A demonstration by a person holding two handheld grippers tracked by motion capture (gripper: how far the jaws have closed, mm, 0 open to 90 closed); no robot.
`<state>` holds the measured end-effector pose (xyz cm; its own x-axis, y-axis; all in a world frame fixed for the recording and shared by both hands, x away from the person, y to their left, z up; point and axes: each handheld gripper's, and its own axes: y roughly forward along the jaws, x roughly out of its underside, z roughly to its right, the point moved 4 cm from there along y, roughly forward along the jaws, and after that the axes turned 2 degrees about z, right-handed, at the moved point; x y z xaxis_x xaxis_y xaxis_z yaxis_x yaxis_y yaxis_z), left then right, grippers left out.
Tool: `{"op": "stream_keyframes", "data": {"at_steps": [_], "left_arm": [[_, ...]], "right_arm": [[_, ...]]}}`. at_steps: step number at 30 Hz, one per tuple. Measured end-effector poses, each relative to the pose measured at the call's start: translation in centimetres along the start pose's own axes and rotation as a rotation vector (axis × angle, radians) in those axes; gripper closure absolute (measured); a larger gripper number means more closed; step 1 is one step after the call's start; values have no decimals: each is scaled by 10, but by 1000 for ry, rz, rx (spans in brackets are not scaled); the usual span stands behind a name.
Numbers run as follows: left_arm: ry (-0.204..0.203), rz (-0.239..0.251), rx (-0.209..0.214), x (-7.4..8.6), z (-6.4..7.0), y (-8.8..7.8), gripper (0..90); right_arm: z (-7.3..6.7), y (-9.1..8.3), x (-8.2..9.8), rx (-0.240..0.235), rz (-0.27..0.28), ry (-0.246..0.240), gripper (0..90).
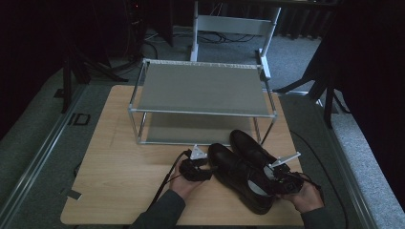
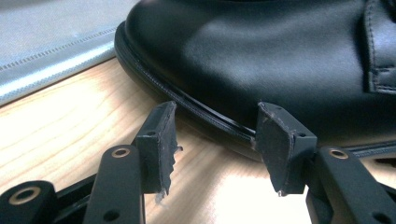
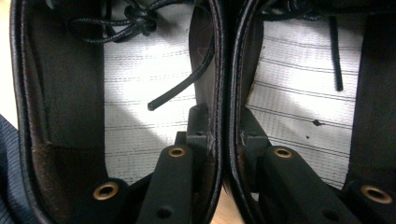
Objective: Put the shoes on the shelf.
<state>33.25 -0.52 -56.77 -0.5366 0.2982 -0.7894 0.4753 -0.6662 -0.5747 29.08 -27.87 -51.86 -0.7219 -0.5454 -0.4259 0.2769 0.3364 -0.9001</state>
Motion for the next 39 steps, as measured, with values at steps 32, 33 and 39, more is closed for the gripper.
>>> {"op": "stream_keyframes", "data": {"at_steps": [32, 33, 39], "left_arm": [[-32, 17, -30, 22, -15, -49, 481], [-32, 18, -31, 22, -15, -49, 481], [-37, 28, -39, 20, -16, -52, 481]], "right_arm": [[-10, 1, -30, -15, 128, 42, 806], [-11, 2, -33, -17, 129, 39, 806], [-17, 6, -44, -28, 149, 34, 807]]}}
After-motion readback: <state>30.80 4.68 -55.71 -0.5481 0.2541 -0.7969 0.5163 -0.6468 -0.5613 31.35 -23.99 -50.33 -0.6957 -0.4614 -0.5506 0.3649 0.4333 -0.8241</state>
